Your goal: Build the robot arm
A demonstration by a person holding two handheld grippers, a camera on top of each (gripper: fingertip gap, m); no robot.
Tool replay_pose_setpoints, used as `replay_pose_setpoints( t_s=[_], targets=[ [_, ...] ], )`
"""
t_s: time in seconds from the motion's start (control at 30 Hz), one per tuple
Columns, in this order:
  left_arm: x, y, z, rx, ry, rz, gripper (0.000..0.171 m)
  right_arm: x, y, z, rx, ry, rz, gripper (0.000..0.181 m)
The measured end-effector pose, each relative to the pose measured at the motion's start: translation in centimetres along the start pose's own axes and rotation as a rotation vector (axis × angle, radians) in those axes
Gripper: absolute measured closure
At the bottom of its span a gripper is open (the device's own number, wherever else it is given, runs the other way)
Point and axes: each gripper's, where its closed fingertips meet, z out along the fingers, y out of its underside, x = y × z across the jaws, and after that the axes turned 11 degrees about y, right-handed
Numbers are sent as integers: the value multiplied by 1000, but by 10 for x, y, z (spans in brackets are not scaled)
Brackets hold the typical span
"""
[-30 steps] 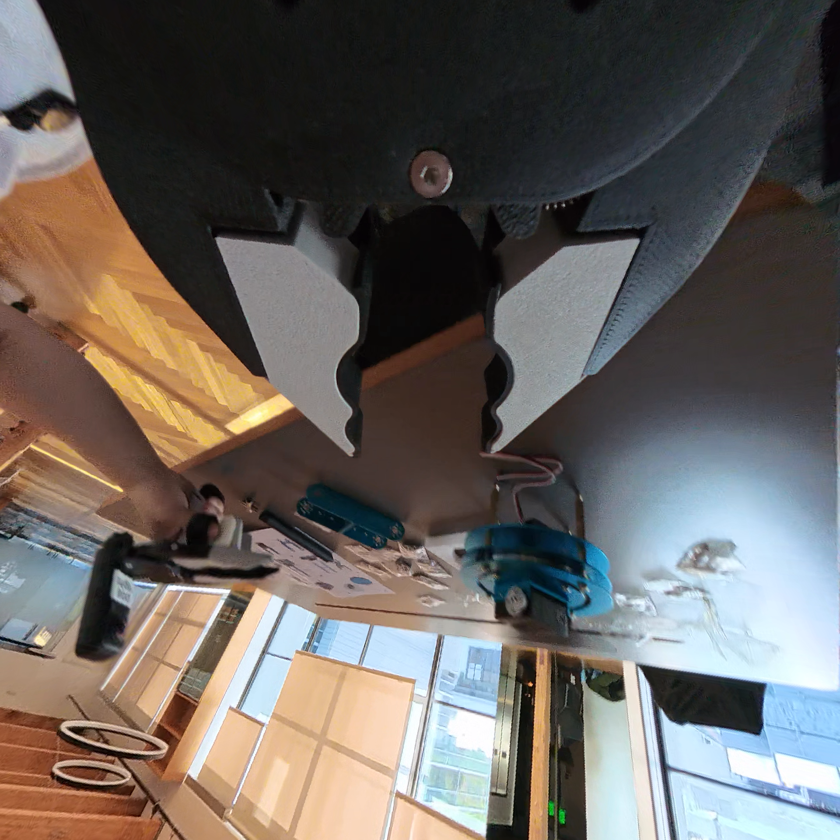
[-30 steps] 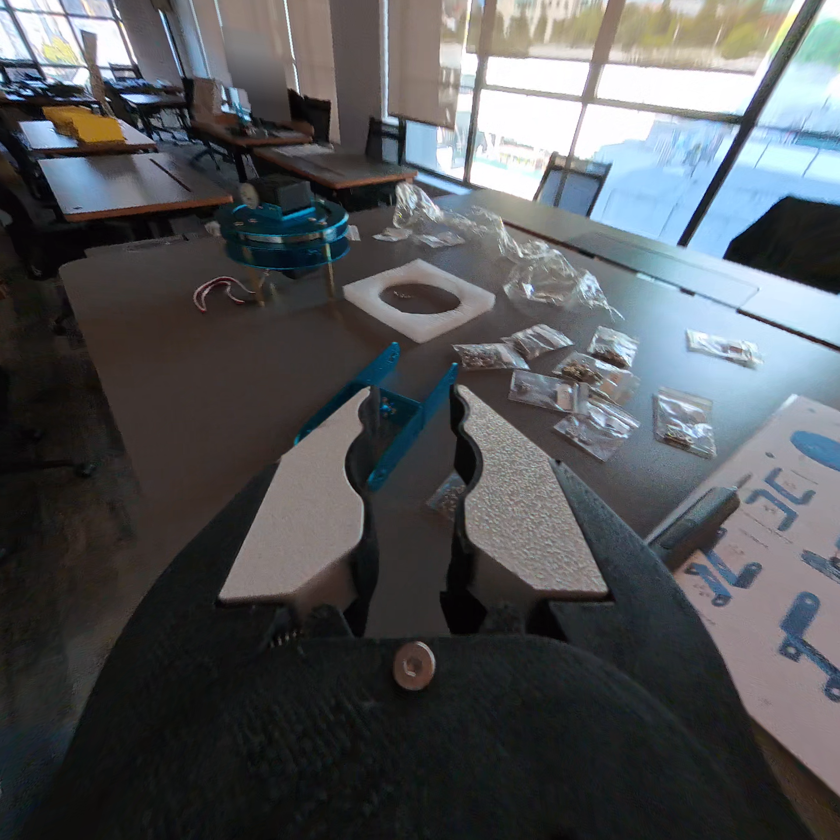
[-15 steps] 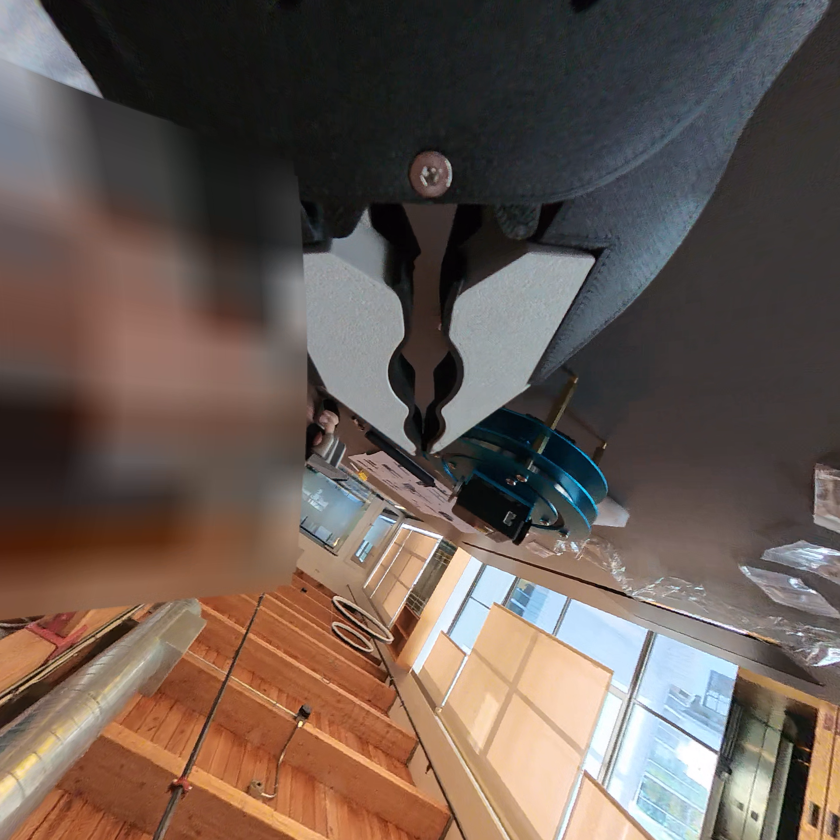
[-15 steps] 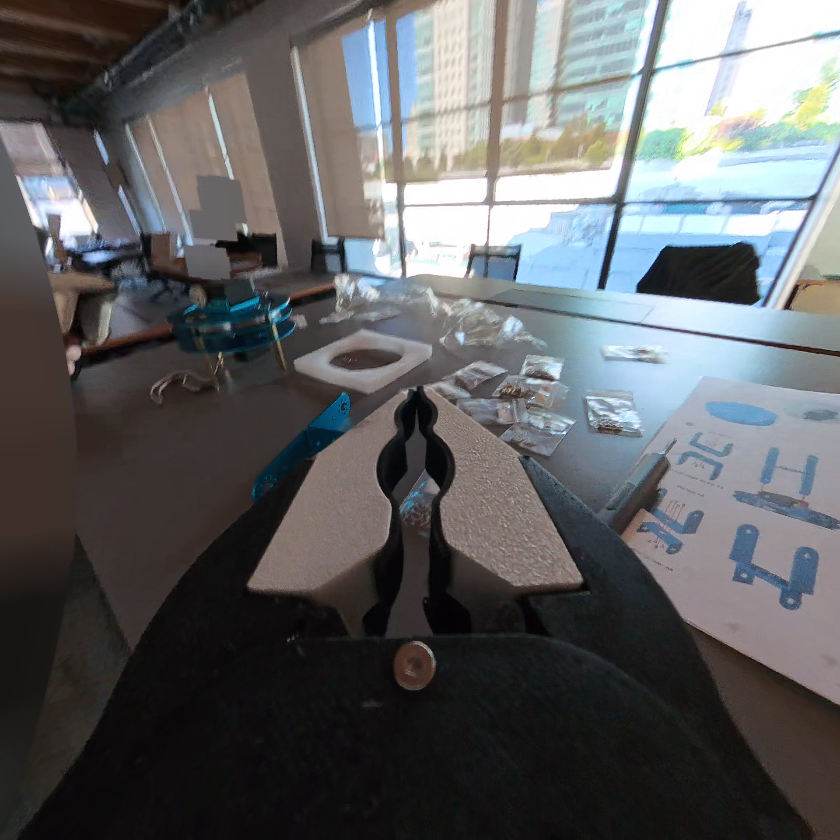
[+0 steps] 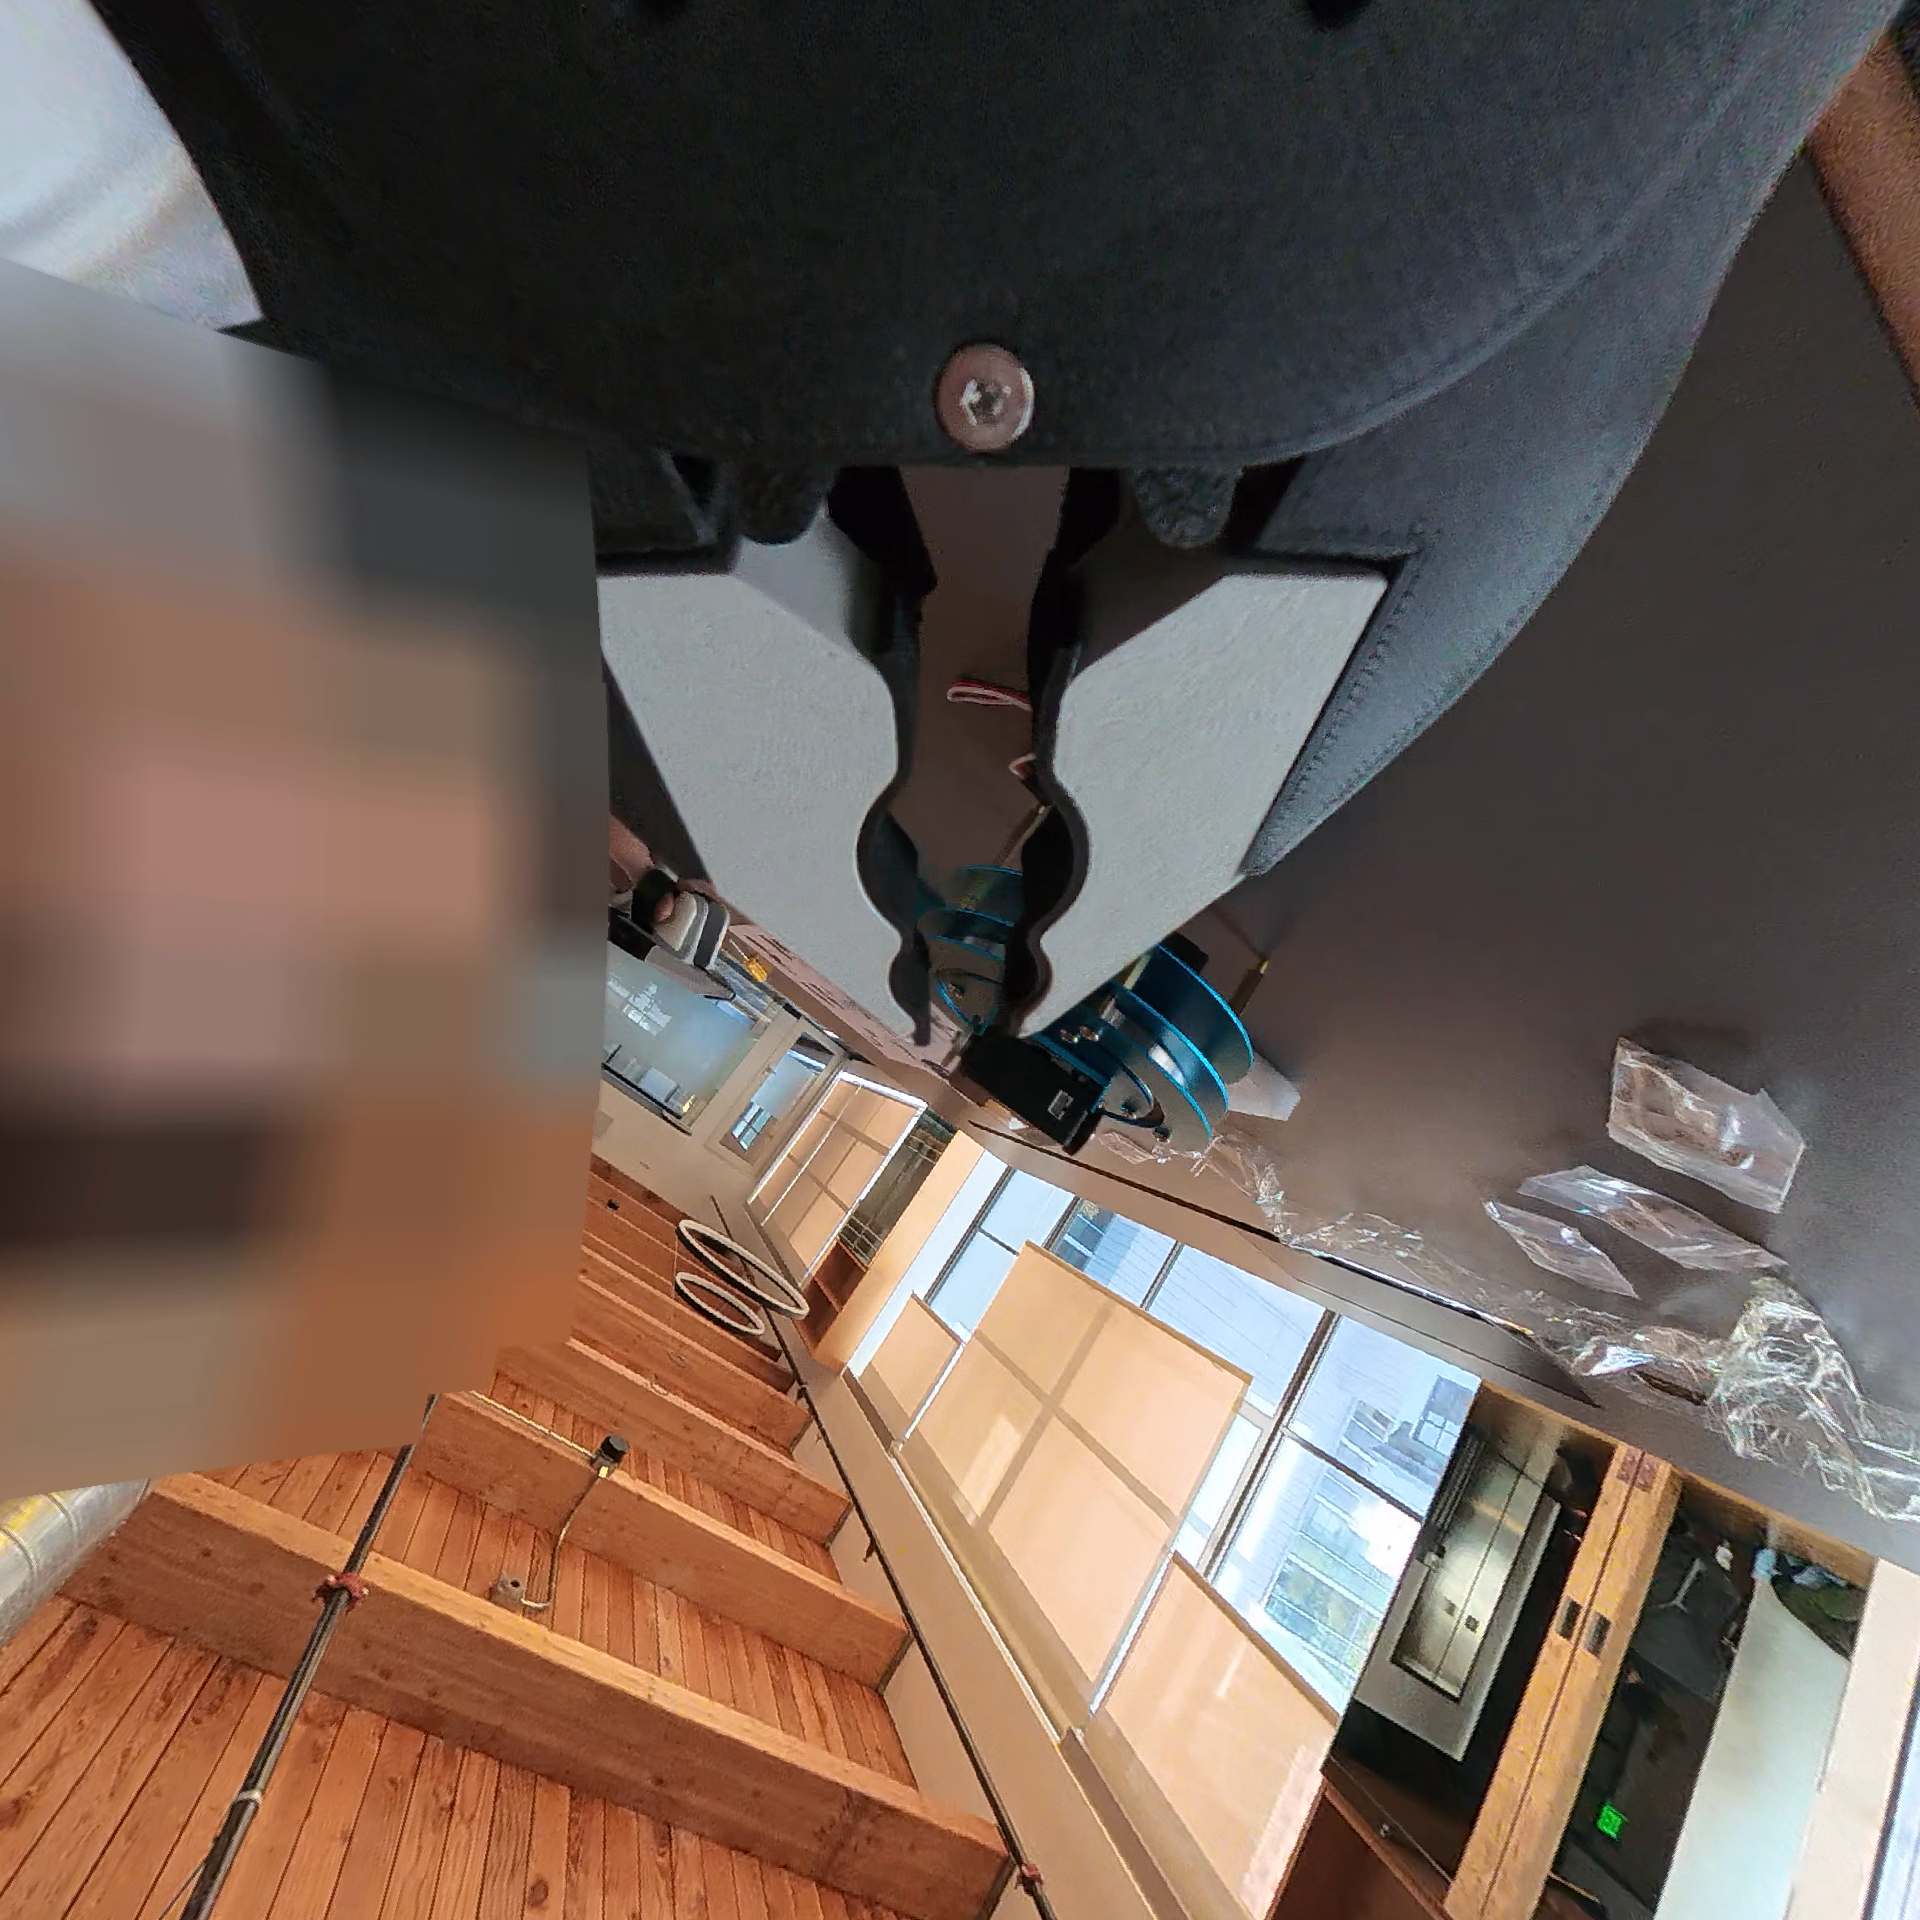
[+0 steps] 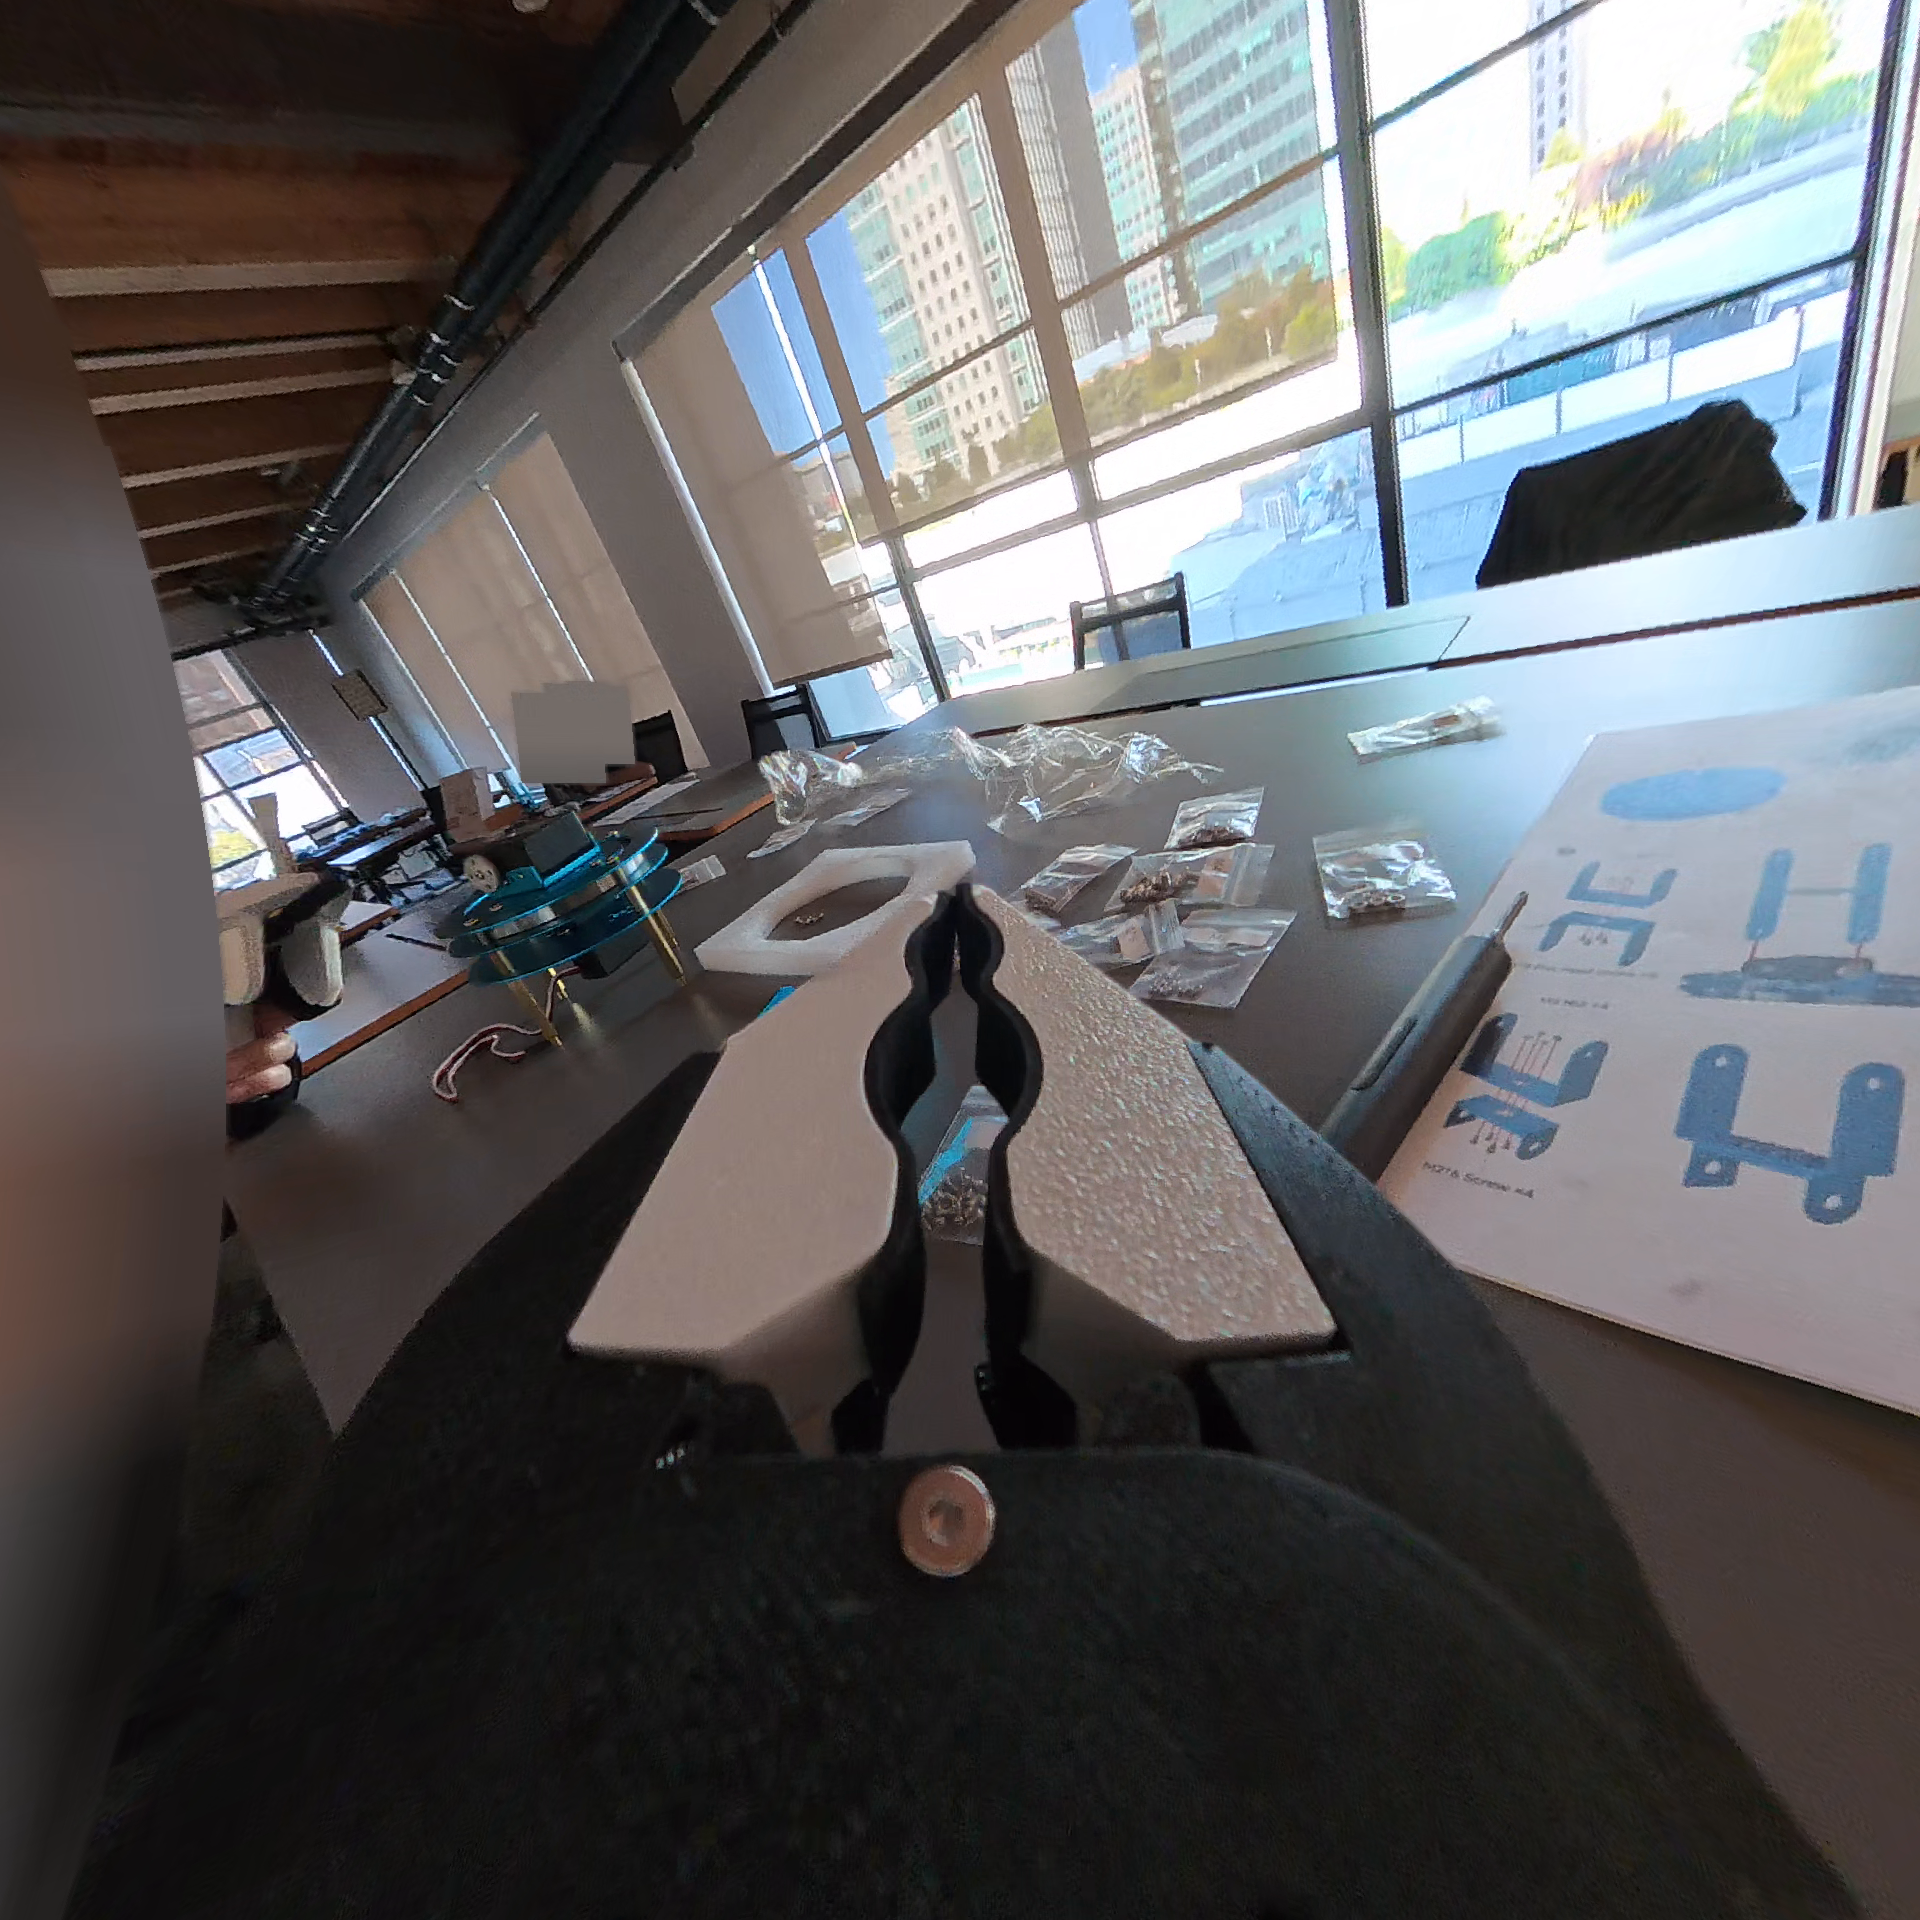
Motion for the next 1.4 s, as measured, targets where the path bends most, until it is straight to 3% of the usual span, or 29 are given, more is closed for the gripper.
replay_pose_setpoints(
  t_s=[0.03,0.23,0.3,0.37,0.5,0.57,0.63,0.73,0.9,1.03,1.2,1.4],
  targets=[
    [-1,0,0,-2,1,-8,154,-3,2,1,-13,-25,0,181],
    [8,-9,0,17,35,116,127,-15,8,4,-33,-36,-118,181],
    [8,-10,-1,-75,59,216,124,-10,3,4,14,33,-172,181],
    [-4,-17,-8,-199,62,329,119,-10,-3,3,77,197,-243,181],
    [-55,-49,-24,-373,128,457,118,-103,12,32,162,335,-293,180],
    [-85,-60,-23,-421,192,426,115,-152,22,62,238,405,-314,178],
    [-102,-61,-14,-465,304,356,113,-193,39,96,217,421,-312,174],
    [-101,-48,3,-481,525,247,116,-231,50,125,183,489,-348,157],
    [-97,-12,20,-550,737,109,112,-281,68,146,34,517,-416,120],
    [-97,-6,20,-566,850,-25,121,-297,82,152,98,621,-407,114],
    [-100,-26,23,-519,942,-237,128,-295,102,149,173,732,-475,116],
    [-97,-22,28,-610,935,-233,129,-296,82,136,382,746,-435,124]
  ],
)
